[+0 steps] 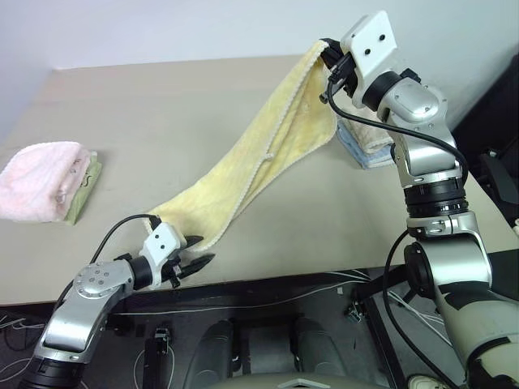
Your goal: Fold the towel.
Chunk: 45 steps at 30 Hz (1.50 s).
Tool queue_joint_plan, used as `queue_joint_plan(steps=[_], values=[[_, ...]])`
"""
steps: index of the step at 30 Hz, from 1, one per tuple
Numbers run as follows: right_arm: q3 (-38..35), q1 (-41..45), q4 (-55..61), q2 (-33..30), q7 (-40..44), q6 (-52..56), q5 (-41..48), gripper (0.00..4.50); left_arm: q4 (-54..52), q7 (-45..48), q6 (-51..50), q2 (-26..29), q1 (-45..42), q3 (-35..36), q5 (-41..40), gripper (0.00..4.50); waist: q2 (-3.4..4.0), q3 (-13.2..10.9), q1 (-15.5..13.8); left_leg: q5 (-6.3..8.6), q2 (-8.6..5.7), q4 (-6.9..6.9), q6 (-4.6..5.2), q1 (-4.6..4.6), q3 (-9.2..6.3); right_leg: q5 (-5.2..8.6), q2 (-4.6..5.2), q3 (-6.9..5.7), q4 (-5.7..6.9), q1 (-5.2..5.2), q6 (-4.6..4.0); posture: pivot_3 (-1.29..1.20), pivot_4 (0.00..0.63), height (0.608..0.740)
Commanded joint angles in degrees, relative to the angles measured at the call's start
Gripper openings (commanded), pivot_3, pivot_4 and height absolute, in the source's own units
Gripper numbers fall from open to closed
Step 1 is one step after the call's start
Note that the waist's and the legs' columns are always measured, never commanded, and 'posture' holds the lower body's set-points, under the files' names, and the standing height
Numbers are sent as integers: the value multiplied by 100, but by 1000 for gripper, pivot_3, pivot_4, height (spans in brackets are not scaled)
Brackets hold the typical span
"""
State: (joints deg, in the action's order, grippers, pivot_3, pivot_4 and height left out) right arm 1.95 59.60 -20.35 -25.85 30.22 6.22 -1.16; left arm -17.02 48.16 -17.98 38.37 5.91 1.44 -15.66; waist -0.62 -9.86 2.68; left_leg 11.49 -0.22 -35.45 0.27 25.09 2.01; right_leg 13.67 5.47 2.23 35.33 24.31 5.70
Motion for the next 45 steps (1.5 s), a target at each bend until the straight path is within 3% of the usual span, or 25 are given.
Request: queue_joint_plan(steps=[1,3,5,7,15,21,27,38,42,45], values=[[-89,209,90,53,-31,-63,87,0,249,-52,-94,72,178,-82,165,1358,0,0,-3,0,0,0,0,0,1,0,0,1,-2,0,0,0,150,740],[-115,253,48,70,-32,-68,118,0,200,-37,-193,18,178,74,-72,707,0,0,1,1,0,1,-1,0,2,0,0,2,-3,0,0,0,150,740],[-121,278,-25,52,-37,-109,93,0,-22,33,-397,-259,121,509,-901,31,0,0,6,2,1,3,-4,0,3,0,0,4,-5,2,0,0,150,740],[-118,290,-98,31,-33,-150,69,0,-212,82,-739,-422,35,957,-1701,31,-2,-1,0,2,2,4,-3,2,4,0,0,5,-7,4,1,0,150,740],[-169,376,-297,-70,-82,-274,32,0,96,287,-1397,139,-731,2384,-3123,31,-5,-3,-16,-2,3,0,0,22,4,0,-1,-2,-8,18,1,0,150,740],[-165,300,-253,-91,-137,-279,22,0,396,534,-2133,556,-1304,2939,-4182,31,-5,-4,3,-6,4,-7,8,23,8,-4,-9,-7,-8,17,9,0,150,740],[-309,298,-501,-264,-236,-294,28,0,1977,427,-1671,1074,-2940,2713,-3463,31,-13,-8,-32,-9,18,-29,10,25,4,-8,-44,-20,4,10,17,0,150,740],[-229,932,-1979,-617,-353,-776,-138,0,7490,536,1596,1316,-6901,1476,-740,31,-44,-29,-10,-10,17,-54,13,34,28,-18,-75,-25,9,8,48,0,150,740],[-289,730,-1589,-882,153,-569,73,0,8460,730,2121,1497,-7499,1386,-339,31,-44,-31,-8,-8,18,-48,14,40,34,-5,-74,-22,7,15,71,0,150,740],[-272,-175,-196,-1198,1218,157,612,0,8687,1103,2297,1650,-7301,1313,-112,31,-47,-31,-19,-2,22,-46,20,46,39,4,-73,-18,12,20,85,0,150,740]])
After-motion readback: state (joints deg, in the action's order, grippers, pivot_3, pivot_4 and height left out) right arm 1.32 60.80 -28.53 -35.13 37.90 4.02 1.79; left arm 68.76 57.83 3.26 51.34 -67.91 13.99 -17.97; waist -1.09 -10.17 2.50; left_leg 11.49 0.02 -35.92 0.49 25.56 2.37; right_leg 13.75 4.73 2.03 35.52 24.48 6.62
